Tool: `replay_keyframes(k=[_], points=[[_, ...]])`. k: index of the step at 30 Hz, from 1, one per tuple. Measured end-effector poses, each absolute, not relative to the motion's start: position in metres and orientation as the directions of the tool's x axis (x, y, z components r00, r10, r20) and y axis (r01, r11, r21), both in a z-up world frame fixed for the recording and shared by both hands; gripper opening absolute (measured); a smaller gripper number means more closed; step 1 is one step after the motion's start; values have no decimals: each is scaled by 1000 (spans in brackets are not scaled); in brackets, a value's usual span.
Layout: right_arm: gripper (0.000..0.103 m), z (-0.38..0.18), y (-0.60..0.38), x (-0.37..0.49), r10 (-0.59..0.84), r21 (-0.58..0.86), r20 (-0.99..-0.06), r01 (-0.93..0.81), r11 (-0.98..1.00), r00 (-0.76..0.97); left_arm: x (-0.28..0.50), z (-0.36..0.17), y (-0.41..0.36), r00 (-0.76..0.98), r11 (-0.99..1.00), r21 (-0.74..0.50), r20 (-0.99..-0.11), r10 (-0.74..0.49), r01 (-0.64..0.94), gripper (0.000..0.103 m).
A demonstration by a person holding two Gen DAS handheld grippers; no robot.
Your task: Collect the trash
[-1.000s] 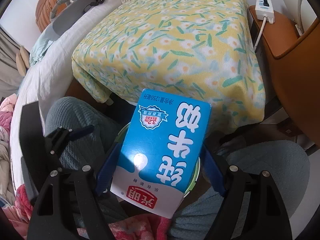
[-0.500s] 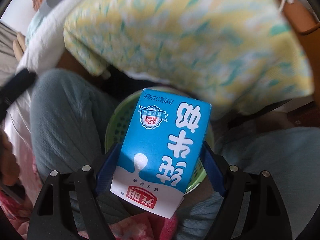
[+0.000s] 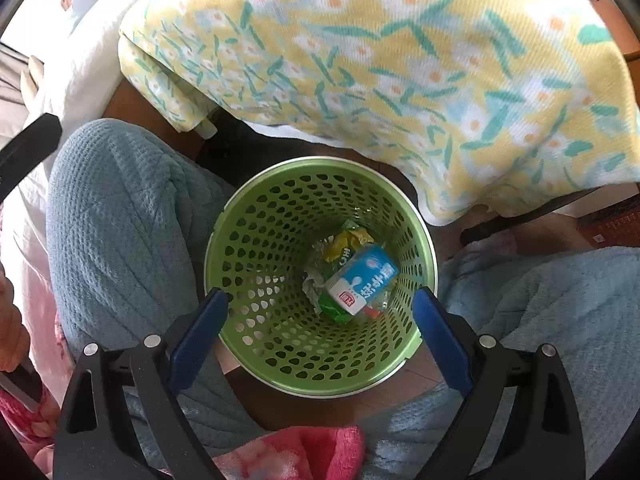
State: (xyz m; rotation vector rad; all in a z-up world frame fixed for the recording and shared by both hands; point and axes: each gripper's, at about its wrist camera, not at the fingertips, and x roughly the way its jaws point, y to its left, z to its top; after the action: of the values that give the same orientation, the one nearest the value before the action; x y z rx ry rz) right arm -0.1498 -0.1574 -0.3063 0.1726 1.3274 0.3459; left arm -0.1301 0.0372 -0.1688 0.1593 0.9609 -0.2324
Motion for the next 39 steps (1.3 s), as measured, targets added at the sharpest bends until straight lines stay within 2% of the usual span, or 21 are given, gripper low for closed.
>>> replay_keyframes(k=[6, 10, 14, 21, 27, 33, 39], points=[[93, -284, -160, -153, 342, 310, -905, -160, 937, 253, -128, -163, 38, 558, 968, 23, -820, -125, 250, 95], [93, -245, -162, -152, 310, 258, -885, -188, 948, 349, -122, -144, 34, 600, 966, 50, -791, -116, 253, 95], [101, -189, -168, -138, 255, 191, -841, -180, 965, 477, -109, -113, 28, 651, 966, 70, -750, -114, 250, 95], [101, -94, -176, -108, 203, 135, -737, -153, 979, 645, -80, -37, 31, 753, 984, 80, -654, -70, 161, 95], [101, -35, -182, -93, 190, 121, -648, -147, 982, 737, -68, 13, 33, 818, 990, 104, -576, -17, 93, 95], [101, -4, -178, -81, 122, 60, -613, -108, 992, 781, -63, 29, 31, 823, 992, 99, -568, -10, 80, 95], [101, -3, -180, -71, 121, 59, -640, -108, 992, 759, -56, 23, 33, 808, 995, 64, -588, -23, 76, 95]])
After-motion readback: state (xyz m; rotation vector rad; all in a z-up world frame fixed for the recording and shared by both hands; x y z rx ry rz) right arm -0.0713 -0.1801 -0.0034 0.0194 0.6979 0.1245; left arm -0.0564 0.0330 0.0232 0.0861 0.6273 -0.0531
